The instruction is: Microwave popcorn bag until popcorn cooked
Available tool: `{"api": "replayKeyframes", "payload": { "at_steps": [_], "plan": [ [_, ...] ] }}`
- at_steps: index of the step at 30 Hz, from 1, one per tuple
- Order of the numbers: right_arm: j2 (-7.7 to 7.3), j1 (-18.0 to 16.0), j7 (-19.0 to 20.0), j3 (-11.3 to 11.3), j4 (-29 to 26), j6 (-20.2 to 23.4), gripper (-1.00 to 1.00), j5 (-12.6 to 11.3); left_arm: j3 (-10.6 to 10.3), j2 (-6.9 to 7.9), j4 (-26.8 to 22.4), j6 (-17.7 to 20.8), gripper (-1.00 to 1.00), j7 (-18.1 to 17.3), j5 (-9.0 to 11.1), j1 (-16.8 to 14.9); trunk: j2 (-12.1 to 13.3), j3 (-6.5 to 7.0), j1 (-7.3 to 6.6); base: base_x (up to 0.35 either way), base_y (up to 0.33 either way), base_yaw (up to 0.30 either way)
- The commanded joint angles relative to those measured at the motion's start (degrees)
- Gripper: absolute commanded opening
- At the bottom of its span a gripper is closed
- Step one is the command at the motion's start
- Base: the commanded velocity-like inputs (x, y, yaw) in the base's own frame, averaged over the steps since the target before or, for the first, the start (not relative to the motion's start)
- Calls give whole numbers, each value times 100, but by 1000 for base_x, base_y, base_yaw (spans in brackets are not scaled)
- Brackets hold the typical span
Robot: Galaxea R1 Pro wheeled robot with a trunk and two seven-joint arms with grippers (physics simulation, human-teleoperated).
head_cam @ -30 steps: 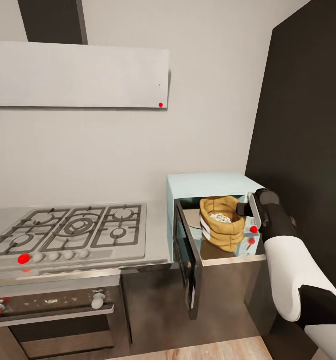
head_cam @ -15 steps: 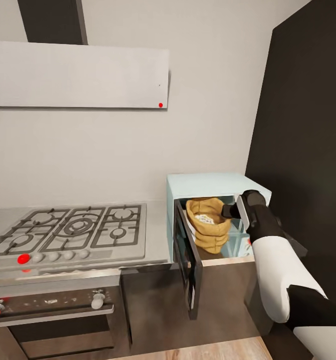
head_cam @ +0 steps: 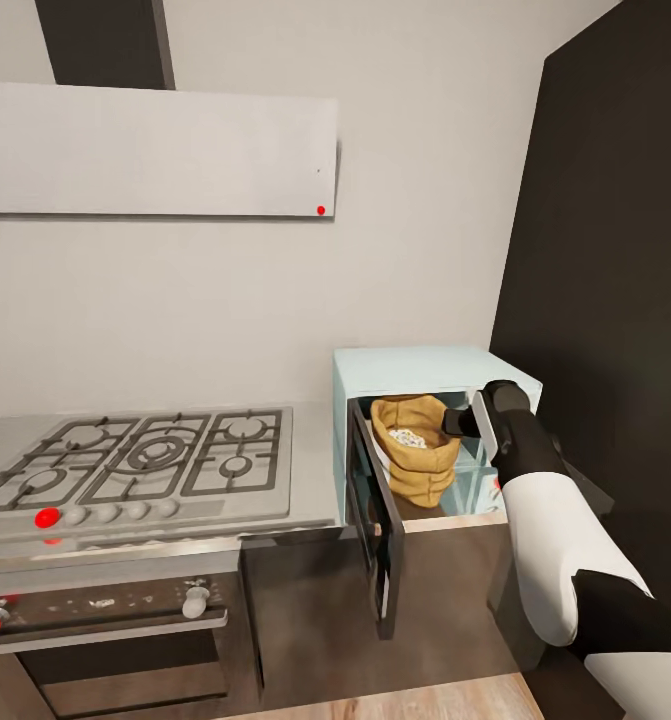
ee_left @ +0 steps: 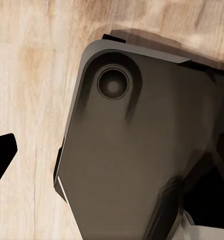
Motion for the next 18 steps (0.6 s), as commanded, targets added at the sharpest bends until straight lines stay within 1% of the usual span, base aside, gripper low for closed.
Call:
{"api": "replayKeyframes", "payload": {
  "at_steps": [1, 7, 18],
  "plan": [
    [9, -5, 8, -23, -4, 19, -100, 27, 40, -1, -11, -4, 100, 3, -5, 3, -4, -6, 1, 0, 0, 0],
    [8, -5, 8, -27, -4, 19, -100, 26, 40, 0, -11, -4, 100, 3, -7, 3, -4, -6, 1, 11, 0, 0],
    [-14, -5, 8, -42, 3, 19, -100, 26, 40, 7, -5, -3, 100, 3, -5, 3, -4, -6, 1, 243, 0, 0]
  ]
}}
